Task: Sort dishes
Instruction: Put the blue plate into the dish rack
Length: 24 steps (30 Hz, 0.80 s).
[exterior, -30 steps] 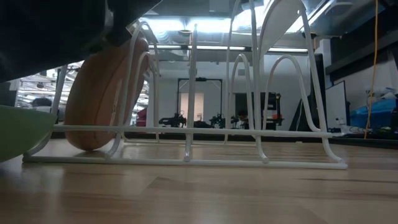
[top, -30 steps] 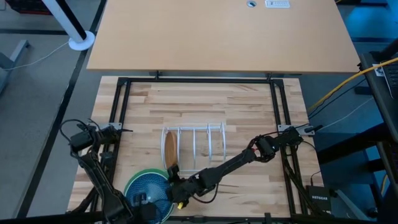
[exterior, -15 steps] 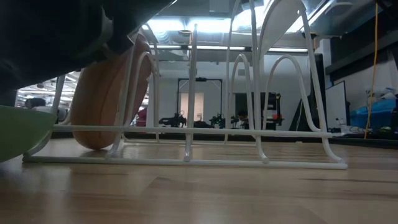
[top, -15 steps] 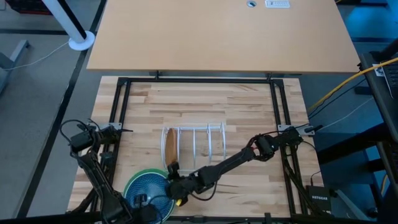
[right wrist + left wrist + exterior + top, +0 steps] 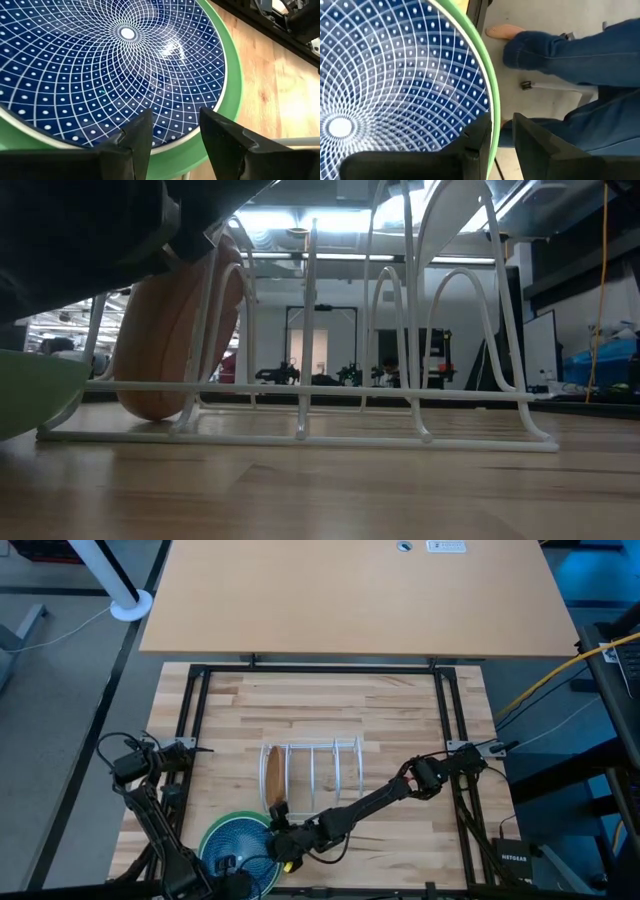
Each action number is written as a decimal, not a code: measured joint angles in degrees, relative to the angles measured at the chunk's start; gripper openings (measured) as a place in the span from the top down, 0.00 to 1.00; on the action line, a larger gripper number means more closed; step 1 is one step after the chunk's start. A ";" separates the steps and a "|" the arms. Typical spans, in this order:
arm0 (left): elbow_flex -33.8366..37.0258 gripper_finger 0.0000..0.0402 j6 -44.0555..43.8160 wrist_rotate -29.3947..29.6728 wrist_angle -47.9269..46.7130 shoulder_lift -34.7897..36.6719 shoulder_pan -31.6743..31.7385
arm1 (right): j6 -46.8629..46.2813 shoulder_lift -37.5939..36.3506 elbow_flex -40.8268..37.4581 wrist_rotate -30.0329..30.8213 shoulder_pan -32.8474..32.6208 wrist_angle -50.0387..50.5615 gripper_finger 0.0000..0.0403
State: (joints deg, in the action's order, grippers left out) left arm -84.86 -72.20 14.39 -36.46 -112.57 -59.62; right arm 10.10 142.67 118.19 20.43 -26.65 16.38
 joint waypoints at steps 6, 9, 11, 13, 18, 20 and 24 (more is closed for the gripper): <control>0.00 0.82 5.80 -1.49 6.40 -1.67 1.86 | 0.00 0.00 0.02 -0.04 -0.02 -0.01 0.59; 0.00 0.79 7.79 -3.56 7.05 -2.91 2.05 | 0.00 0.00 0.00 -0.05 -0.02 0.02 0.59; 0.00 0.73 7.28 -3.99 6.91 -3.49 2.02 | 0.00 0.00 0.00 -0.07 -0.24 0.00 0.59; 0.00 0.67 6.58 -4.09 6.96 -3.58 1.93 | 0.04 0.00 0.01 -0.05 -0.38 0.04 0.59; 0.00 0.56 6.75 -4.34 7.07 -2.84 2.37 | 0.45 0.00 0.02 0.59 -1.14 0.04 0.59; 0.00 0.55 5.15 -4.36 7.02 -2.63 2.55 | 0.66 0.00 0.00 1.01 -1.41 0.03 0.59; 0.00 0.57 1.88 -4.41 4.05 -2.62 2.70 | 0.68 0.00 0.02 1.01 -1.66 0.01 0.59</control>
State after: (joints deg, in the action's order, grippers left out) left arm -84.86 -70.33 9.99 -32.41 -115.20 -56.93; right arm 10.79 142.67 118.21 21.43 -28.32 16.39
